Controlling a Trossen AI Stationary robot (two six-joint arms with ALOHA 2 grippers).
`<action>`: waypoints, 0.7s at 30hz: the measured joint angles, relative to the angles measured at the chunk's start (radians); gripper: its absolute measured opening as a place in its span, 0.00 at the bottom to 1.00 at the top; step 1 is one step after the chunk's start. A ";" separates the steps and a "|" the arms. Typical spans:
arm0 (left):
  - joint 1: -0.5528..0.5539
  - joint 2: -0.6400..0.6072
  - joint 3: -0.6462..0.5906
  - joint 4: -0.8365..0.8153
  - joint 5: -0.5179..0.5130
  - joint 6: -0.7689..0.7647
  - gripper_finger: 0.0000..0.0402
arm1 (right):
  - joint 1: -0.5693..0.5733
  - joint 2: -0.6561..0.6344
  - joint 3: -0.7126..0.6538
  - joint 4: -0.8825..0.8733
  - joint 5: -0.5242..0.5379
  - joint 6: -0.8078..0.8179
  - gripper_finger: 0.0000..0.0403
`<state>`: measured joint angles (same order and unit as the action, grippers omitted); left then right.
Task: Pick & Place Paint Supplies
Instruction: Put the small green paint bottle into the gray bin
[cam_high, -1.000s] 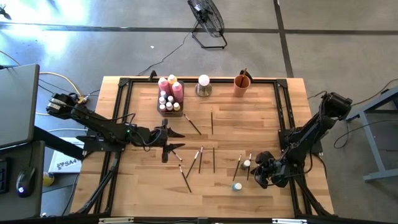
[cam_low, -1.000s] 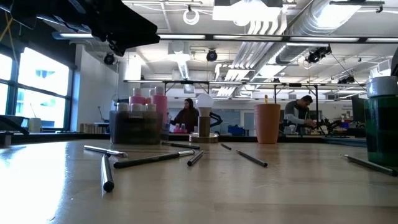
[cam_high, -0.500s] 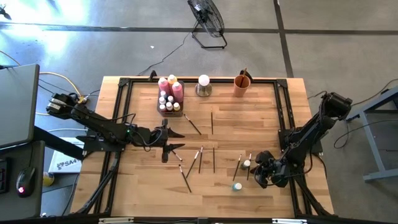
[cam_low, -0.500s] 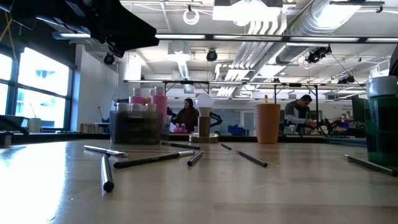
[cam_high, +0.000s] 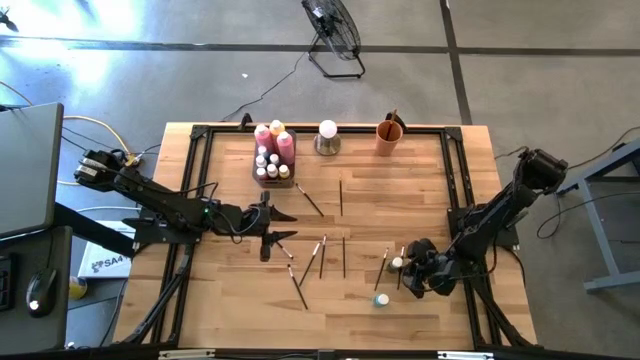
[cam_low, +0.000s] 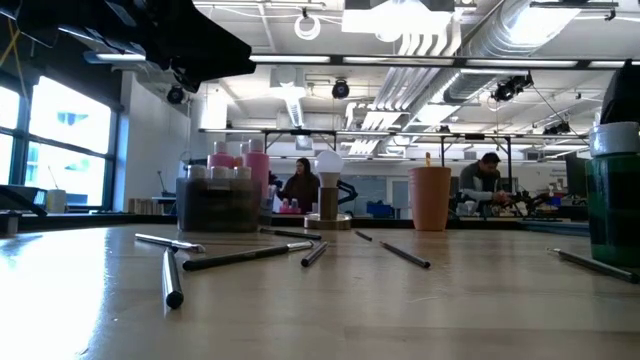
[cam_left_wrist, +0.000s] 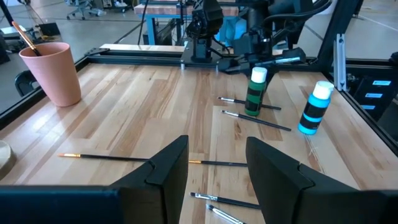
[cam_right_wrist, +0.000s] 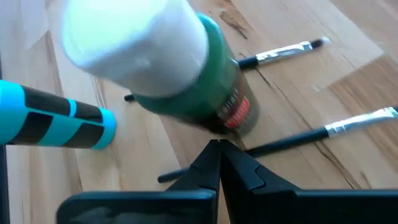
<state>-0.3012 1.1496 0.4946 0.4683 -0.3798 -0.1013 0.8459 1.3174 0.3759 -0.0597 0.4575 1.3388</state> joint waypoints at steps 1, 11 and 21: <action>0.000 0.000 0.000 0.000 0.000 0.000 0.40 | -0.011 0.000 0.000 0.007 -0.010 -0.017 0.00; 0.000 0.000 0.000 0.000 0.000 0.000 0.40 | -0.083 0.000 0.000 0.013 -0.047 -0.083 0.00; 0.000 0.000 0.000 0.000 0.000 0.000 0.40 | -0.135 0.000 0.000 0.042 -0.097 -0.142 0.01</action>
<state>-0.3012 1.1496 0.4946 0.4686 -0.3798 -0.1013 0.7111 1.3174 0.3759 -0.0174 0.3605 1.1971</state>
